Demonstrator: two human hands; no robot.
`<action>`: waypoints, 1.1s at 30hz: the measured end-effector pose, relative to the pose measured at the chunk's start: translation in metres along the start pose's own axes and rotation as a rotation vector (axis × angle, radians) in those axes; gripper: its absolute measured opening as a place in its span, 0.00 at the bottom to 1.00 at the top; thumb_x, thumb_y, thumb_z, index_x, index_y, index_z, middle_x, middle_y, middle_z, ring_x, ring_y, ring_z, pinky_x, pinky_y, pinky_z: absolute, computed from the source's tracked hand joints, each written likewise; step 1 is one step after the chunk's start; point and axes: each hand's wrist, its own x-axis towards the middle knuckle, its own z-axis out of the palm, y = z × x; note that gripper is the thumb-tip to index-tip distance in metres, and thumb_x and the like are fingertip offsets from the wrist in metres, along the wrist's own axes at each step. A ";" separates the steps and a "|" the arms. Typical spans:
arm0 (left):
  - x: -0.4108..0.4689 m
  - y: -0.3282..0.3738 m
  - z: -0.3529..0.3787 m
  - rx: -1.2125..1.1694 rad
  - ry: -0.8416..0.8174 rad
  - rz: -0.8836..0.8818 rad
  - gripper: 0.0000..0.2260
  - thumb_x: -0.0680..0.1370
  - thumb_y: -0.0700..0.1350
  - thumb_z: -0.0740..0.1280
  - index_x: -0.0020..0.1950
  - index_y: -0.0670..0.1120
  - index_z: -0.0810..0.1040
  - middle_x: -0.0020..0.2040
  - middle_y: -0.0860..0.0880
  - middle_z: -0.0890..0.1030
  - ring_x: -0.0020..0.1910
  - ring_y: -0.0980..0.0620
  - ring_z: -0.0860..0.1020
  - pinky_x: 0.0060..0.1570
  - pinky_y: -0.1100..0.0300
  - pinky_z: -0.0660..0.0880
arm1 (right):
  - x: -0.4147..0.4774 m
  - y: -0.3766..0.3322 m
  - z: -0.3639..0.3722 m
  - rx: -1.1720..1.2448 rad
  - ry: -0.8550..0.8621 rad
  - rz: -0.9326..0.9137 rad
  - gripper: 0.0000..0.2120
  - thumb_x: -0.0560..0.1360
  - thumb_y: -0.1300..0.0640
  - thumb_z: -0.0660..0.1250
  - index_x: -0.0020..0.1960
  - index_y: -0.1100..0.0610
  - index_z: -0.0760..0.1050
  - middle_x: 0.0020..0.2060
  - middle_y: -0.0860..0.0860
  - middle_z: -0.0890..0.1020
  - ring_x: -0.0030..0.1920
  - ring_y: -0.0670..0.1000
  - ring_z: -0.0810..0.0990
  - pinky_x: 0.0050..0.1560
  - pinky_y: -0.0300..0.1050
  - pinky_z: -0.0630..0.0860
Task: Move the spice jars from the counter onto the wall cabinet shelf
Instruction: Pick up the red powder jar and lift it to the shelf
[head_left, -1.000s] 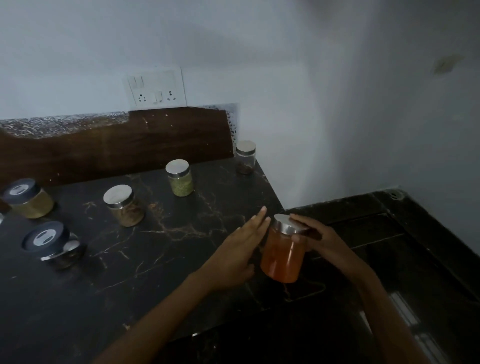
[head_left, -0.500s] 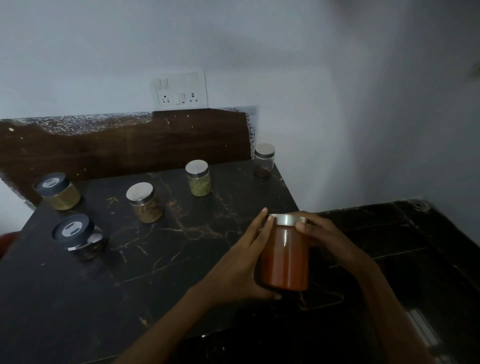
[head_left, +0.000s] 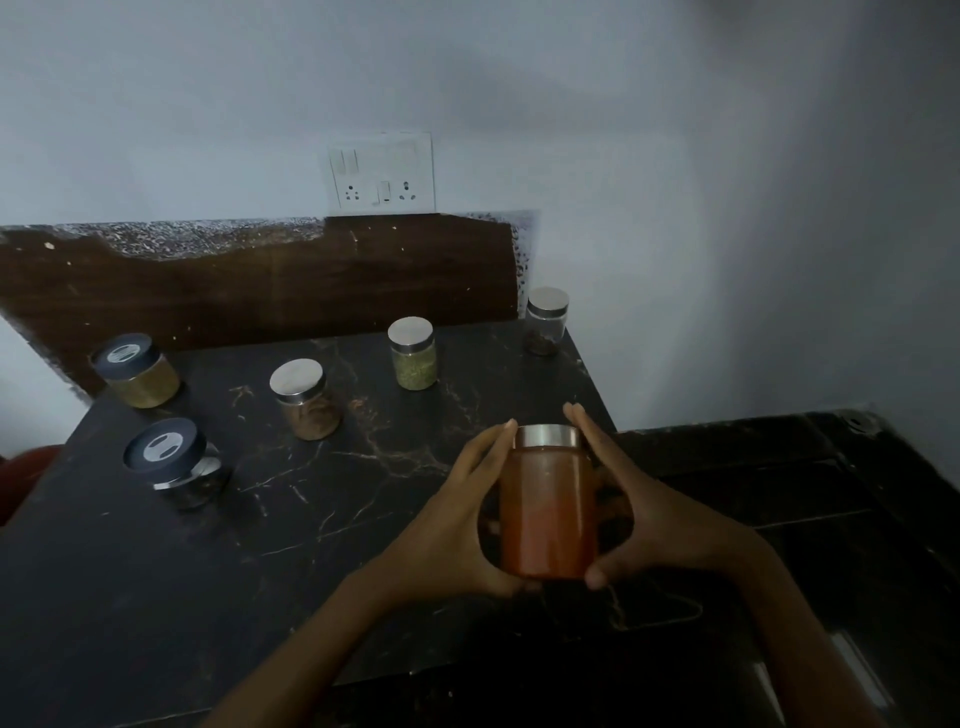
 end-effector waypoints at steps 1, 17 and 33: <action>-0.002 0.000 -0.001 -0.031 0.001 -0.015 0.55 0.63 0.53 0.77 0.74 0.62 0.38 0.72 0.66 0.44 0.71 0.62 0.58 0.59 0.68 0.72 | -0.001 -0.002 0.002 -0.078 0.002 0.016 0.63 0.59 0.52 0.80 0.66 0.28 0.31 0.66 0.33 0.46 0.65 0.41 0.58 0.58 0.34 0.66; -0.013 0.008 -0.007 -0.119 0.053 -0.079 0.56 0.61 0.56 0.77 0.71 0.69 0.37 0.72 0.68 0.43 0.72 0.63 0.55 0.66 0.61 0.67 | 0.006 -0.017 0.020 -0.119 0.082 -0.075 0.62 0.60 0.53 0.80 0.65 0.27 0.31 0.63 0.22 0.45 0.62 0.29 0.60 0.54 0.29 0.69; -0.022 0.015 -0.016 -0.103 0.051 -0.084 0.56 0.62 0.55 0.77 0.72 0.66 0.35 0.71 0.71 0.39 0.72 0.66 0.51 0.65 0.61 0.69 | 0.011 -0.025 0.027 -0.045 0.107 -0.099 0.60 0.59 0.56 0.80 0.64 0.27 0.35 0.61 0.24 0.49 0.60 0.31 0.62 0.52 0.29 0.72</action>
